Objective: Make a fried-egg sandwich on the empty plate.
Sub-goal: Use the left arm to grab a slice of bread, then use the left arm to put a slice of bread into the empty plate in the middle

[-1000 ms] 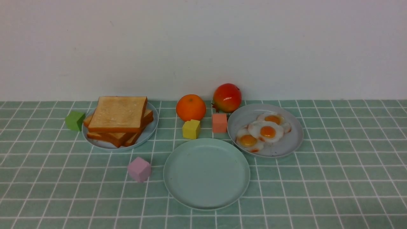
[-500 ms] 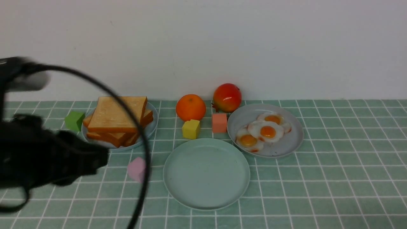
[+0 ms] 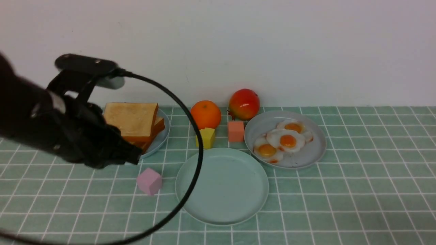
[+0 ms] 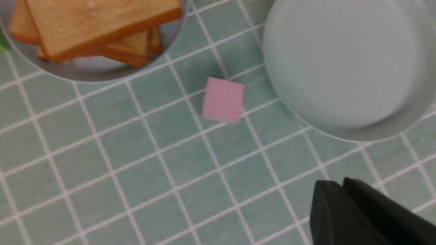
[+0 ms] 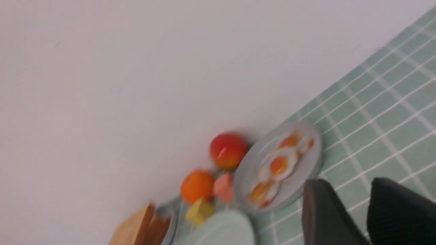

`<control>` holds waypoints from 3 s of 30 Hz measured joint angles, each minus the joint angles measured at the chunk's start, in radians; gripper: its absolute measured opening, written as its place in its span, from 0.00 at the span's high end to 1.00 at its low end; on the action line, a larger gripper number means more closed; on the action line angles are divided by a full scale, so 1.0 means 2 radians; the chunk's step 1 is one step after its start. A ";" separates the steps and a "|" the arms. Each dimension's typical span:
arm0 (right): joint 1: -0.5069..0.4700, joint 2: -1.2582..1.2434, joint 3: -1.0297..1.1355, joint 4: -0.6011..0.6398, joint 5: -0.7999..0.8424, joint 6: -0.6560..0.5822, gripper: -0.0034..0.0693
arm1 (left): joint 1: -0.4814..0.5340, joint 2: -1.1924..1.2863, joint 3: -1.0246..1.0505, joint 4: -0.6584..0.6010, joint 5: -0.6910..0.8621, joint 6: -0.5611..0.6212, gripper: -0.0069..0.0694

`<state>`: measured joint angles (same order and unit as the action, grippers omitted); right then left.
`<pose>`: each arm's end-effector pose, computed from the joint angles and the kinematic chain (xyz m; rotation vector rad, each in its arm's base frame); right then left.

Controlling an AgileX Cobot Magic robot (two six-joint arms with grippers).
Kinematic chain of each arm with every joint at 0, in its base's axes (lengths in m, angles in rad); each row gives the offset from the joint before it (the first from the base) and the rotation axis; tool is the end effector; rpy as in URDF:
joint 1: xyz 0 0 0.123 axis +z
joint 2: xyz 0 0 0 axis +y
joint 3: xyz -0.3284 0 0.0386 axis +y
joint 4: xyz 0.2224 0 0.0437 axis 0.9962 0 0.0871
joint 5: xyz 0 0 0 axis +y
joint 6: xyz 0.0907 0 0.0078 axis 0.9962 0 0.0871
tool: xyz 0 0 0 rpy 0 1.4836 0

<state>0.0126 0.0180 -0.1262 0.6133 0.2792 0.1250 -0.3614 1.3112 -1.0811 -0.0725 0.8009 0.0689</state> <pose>-0.0216 0.0142 0.2317 0.4506 1.5869 0.6913 0.2161 -0.0868 0.3685 0.4973 2.4741 -0.2046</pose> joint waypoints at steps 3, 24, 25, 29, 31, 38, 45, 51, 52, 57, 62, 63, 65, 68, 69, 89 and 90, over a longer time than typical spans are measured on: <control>0.000 0.067 -0.114 -0.019 0.137 -0.077 0.78 | 0.000 0.044 -0.049 0.030 0.011 0.009 0.93; 0.154 0.310 -0.431 -0.107 0.389 -0.226 0.95 | 0.122 0.324 -0.253 -0.012 0.021 0.398 0.78; 0.154 0.310 -0.431 -0.107 0.386 -0.226 0.95 | 0.122 0.329 -0.254 -0.012 0.014 0.400 0.74; 0.154 0.310 -0.431 -0.108 0.376 -0.226 0.95 | 0.122 0.350 -0.254 0.004 -0.013 0.405 0.52; 0.154 0.310 -0.431 -0.108 0.374 -0.226 0.94 | 0.122 0.355 -0.254 0.011 -0.022 0.406 0.44; 0.154 0.310 -0.431 -0.108 0.363 -0.226 0.94 | 0.122 0.357 -0.256 0.018 -0.054 0.429 0.35; 0.154 0.310 -0.431 -0.108 0.358 -0.227 0.93 | 0.117 0.339 -0.256 0.018 -0.030 0.474 0.35; 0.154 0.310 -0.431 -0.108 0.357 -0.228 0.92 | 0.116 0.335 -0.257 0.019 -0.022 0.535 0.35; 0.154 0.310 -0.431 -0.108 0.357 -0.228 0.92 | 0.116 0.337 -0.257 0.019 -0.021 0.545 0.35; 0.154 0.310 -0.431 -0.108 0.357 -0.228 0.92 | 0.116 0.356 -0.257 0.019 -0.024 0.586 0.35; 0.154 0.310 -0.431 -0.108 0.357 -0.228 0.91 | 0.115 0.372 -0.257 0.019 -0.037 0.587 0.35; 0.154 0.310 -0.431 -0.108 0.357 -0.228 0.91 | 0.115 0.372 -0.257 0.019 -0.038 0.586 0.36; 0.154 0.310 -0.431 -0.108 0.357 -0.228 0.91 | 0.115 0.372 -0.257 0.019 -0.038 0.583 0.37; 0.154 0.310 -0.431 -0.108 0.357 -0.228 0.91 | 0.115 0.372 -0.257 0.019 -0.035 0.572 0.46; 0.154 0.310 -0.431 -0.108 0.357 -0.228 0.91 | 0.115 0.372 -0.258 0.020 -0.034 0.571 0.50; 0.154 0.310 -0.431 -0.104 0.363 -0.228 0.90 | 0.071 0.266 -0.248 -0.015 0.048 0.493 0.88; 0.154 0.310 -0.431 -0.104 0.363 -0.228 0.90 | 0.068 0.263 -0.247 -0.015 0.048 0.489 0.88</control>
<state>0.3197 0.6388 -0.9881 0.4044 1.0061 -0.3315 -0.2257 1.8373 -1.5760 -0.1028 0.8973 1.0463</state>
